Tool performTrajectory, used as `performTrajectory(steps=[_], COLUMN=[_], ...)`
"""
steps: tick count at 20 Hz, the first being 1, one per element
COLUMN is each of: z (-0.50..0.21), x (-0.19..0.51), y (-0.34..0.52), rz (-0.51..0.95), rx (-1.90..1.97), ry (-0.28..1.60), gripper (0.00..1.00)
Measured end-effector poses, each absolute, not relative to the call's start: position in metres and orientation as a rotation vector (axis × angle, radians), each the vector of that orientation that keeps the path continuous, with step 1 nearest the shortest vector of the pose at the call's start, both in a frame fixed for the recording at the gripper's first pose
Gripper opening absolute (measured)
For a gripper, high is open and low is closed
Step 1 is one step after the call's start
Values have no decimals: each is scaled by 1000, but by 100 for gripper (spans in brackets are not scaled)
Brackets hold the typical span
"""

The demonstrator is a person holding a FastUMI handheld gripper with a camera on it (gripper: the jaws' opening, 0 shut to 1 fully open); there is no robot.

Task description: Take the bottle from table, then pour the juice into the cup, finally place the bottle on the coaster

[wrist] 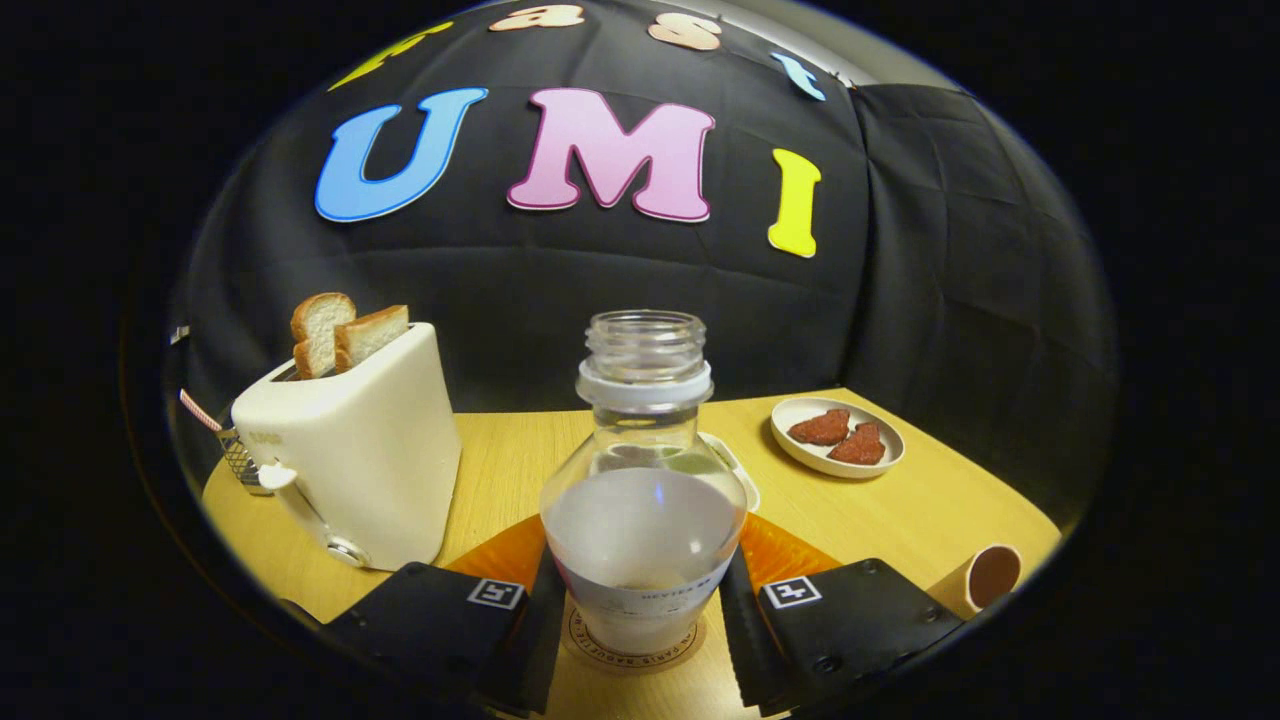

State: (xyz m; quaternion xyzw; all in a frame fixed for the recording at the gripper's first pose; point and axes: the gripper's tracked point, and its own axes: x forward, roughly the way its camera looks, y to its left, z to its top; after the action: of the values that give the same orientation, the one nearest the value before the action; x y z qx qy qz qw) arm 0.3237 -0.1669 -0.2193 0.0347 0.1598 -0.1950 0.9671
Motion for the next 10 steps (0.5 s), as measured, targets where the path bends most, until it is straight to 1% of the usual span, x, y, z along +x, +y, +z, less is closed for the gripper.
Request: performTrajectory(steps=[5,10], z=[-222,-227], x=[324,322], y=[-171,-172], rz=[-396,-394], rx=[30,15], ry=[302,301], gripper=[71,77])
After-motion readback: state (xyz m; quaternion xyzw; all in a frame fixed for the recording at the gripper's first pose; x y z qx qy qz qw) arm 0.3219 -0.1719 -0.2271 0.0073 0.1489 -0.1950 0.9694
